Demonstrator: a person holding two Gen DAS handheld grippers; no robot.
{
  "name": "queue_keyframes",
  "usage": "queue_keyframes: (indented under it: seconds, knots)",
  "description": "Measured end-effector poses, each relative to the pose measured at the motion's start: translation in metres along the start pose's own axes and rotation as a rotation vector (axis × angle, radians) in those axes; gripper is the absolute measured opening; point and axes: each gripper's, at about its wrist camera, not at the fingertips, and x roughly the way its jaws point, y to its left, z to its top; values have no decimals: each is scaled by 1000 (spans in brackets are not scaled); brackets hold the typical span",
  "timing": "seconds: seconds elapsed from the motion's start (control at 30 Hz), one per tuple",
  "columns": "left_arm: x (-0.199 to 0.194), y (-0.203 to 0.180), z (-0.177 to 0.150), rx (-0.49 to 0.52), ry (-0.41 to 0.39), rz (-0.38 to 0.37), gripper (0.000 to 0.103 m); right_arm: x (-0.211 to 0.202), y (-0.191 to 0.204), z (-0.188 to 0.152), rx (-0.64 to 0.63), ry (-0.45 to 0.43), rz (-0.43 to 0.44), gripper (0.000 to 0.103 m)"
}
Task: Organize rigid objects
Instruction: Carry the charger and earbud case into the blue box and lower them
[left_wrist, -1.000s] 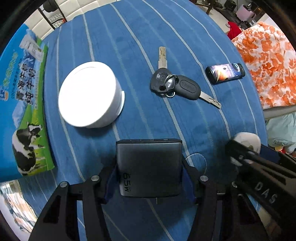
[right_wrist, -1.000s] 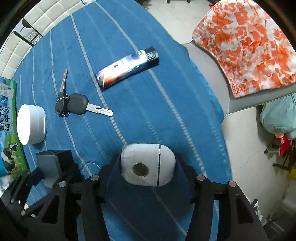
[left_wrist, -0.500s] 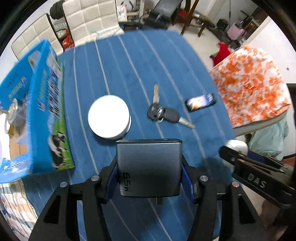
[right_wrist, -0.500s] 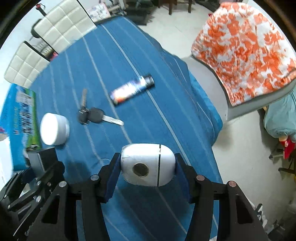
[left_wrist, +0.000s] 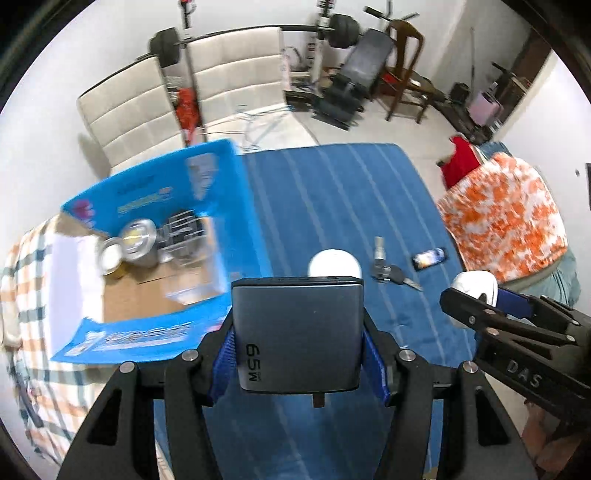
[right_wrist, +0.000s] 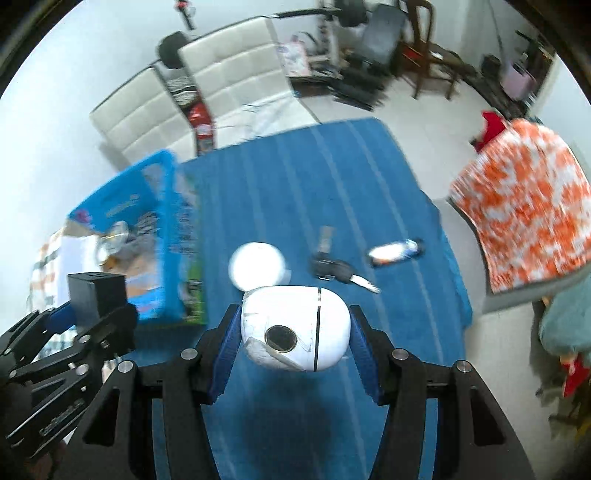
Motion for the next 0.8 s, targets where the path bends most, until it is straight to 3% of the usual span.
queue_keyframes:
  seconds: [0.57, 0.8]
  knots:
    - [-58, 145, -13, -153, -90, 87, 56, -8, 191, 4, -226, -30, 103, 59]
    - [-12, 220, -19, -275, 35, 42, 56, 56, 244, -4, -221, 70, 177, 59]
